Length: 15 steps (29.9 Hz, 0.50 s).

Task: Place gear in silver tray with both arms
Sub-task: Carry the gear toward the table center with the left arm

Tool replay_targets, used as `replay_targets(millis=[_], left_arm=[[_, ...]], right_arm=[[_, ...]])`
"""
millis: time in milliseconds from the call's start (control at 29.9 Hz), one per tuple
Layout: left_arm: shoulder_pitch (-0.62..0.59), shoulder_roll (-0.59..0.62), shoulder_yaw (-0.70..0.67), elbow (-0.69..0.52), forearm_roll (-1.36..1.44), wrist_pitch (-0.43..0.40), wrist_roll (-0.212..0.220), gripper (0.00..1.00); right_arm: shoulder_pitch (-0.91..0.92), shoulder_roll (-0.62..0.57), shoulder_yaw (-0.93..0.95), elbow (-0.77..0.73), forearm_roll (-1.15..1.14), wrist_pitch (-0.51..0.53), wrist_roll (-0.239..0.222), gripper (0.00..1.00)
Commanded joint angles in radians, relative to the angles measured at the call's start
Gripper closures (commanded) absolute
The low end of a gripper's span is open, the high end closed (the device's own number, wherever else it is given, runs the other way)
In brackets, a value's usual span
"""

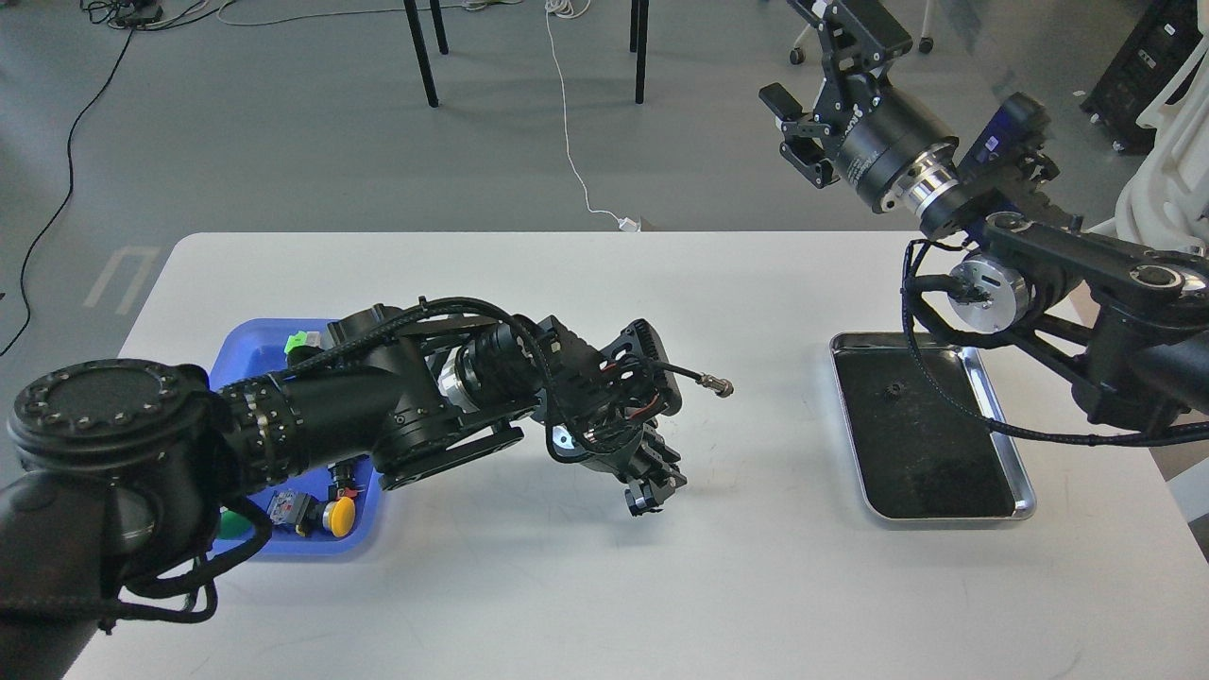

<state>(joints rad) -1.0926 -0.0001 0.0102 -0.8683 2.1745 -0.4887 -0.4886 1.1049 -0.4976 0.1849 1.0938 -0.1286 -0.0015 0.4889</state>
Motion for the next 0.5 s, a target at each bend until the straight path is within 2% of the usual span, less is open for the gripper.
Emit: replay_targets(millis=[0, 33, 134, 167, 334, 468], left_arm=[[0.000, 0.000, 0.001, 0.003, -0.001, 0.000, 0.000, 0.77], [0.000, 0.000, -0.001, 0.003, -0.001, 0.000, 0.000, 0.72], [0.003, 0.000, -0.001, 0.003, -0.004, 0.000, 0.000, 0.40], [0.008, 0.000, -0.001, 0.003, -0.004, 0.000, 0.000, 0.35], [0.010, 0.000, -0.012, -0.001, -0.005, 0.000, 0.000, 0.20], [-0.007, 0.000, -0.027, -0.017, -0.083, 0.000, 0.000, 0.13]], right_arm=[[-0.004, 0.001, 0.001, -0.008, 0.000, 0.000, 0.000, 0.02], [-0.004, -0.001, 0.001, -0.008, 0.000, 0.000, 0.000, 0.02], [-0.005, -0.003, 0.001, -0.008, 0.000, 0.000, 0.000, 0.02], [-0.005, -0.003, 0.001, -0.008, -0.002, 0.000, 0.000, 0.02], [-0.011, -0.004, 0.001, -0.006, -0.005, 0.000, 0.000, 0.02], [-0.017, -0.035, 0.001, -0.005, -0.005, 0.000, 0.000, 0.02]])
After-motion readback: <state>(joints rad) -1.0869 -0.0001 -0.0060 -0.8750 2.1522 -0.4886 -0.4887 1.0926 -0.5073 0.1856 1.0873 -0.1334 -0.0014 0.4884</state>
